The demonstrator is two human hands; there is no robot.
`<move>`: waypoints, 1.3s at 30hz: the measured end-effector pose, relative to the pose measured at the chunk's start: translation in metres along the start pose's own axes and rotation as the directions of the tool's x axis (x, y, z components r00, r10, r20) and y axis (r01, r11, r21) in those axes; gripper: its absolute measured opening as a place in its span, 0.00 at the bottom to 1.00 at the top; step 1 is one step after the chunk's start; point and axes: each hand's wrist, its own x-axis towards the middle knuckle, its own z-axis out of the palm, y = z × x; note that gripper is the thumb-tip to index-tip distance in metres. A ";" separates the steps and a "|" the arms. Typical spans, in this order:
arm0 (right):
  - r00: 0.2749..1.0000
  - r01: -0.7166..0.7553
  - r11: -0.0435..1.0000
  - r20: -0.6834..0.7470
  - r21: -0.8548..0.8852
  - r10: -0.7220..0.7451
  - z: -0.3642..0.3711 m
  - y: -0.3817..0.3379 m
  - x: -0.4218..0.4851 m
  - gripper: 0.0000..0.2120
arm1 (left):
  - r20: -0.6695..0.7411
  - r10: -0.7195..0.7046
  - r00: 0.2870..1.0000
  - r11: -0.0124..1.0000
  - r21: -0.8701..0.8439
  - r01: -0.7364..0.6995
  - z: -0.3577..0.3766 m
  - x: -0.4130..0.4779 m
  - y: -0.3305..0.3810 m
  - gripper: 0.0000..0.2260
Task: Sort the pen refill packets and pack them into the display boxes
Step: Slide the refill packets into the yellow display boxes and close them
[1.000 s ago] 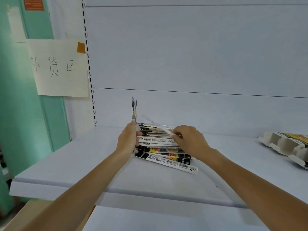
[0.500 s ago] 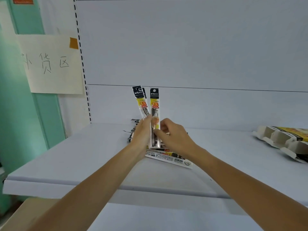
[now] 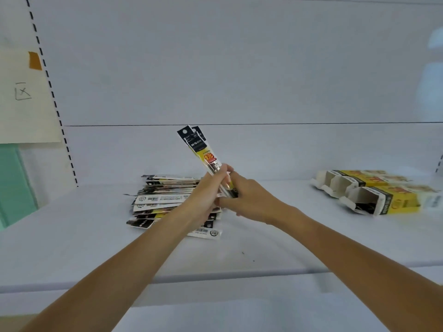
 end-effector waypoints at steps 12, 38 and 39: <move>0.991 0.125 0.836 0.103 -0.534 -0.083 -0.137 0.105 -0.054 0.08 | 0.387 0.258 0.885 -0.366 0.887 -0.281 0.095 0.028 0.012 0.15; 0.869 -0.267 0.933 -0.480 -0.243 0.124 -0.280 0.327 -0.164 0.09 | 0.035 0.289 0.957 -0.155 0.988 0.011 0.242 0.054 -0.025 0.19; 0.860 -0.260 0.943 -0.494 -0.209 0.127 -0.278 0.327 -0.164 0.09 | 0.038 0.292 0.956 -0.168 0.986 0.012 0.247 0.057 -0.025 0.19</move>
